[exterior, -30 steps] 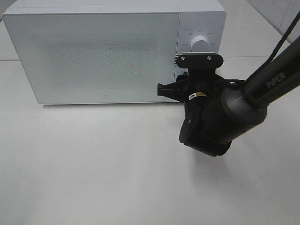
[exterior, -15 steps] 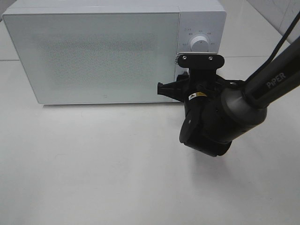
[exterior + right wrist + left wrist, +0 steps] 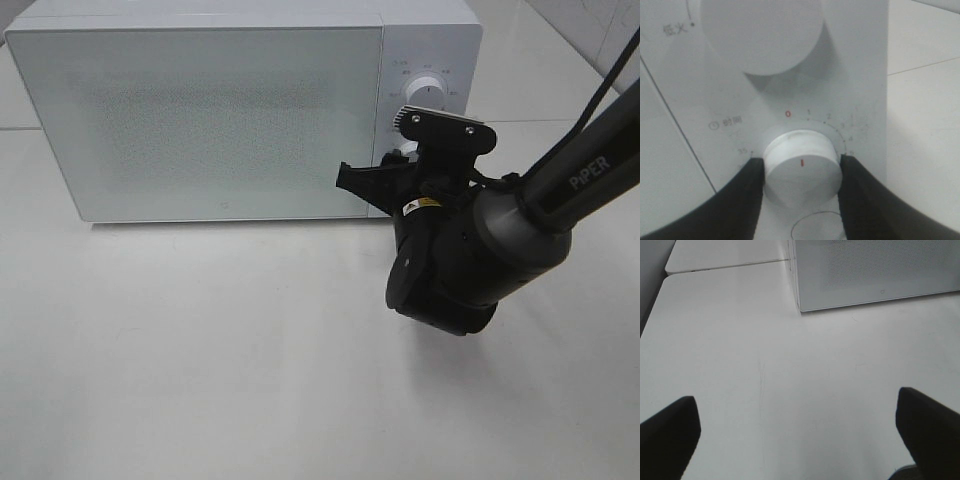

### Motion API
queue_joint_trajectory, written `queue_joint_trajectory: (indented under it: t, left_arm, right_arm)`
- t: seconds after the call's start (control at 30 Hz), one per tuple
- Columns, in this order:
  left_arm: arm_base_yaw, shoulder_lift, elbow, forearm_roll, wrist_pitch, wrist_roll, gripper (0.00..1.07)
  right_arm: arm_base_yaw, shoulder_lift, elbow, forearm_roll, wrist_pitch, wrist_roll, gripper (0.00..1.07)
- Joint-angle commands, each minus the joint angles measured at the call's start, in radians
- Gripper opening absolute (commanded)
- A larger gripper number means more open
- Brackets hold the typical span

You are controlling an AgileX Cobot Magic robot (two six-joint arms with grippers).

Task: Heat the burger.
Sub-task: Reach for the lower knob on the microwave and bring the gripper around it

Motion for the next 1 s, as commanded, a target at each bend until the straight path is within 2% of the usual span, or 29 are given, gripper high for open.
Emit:
queue_joint_trajectory:
  t: [0.03,0.4,1.0]
  left_arm:
    - [0.001,-0.022,0.003,0.001,-0.012,-0.004,1.00]
    - [0.001,-0.022,0.003,0.001,-0.012,-0.004,1.00]
    - [0.001,-0.022,0.003,0.001,-0.012,-0.004,1.00]
  right_arm:
    - [-0.001,-0.004,-0.012,-0.126,-0.136,0.071,0.09]
    - [-0.001,-0.004,-0.012,-0.190,-0.136,0.333,0.10]
    - [-0.001,-0.004,-0.012,-0.196,-0.136,0.715,0.11]
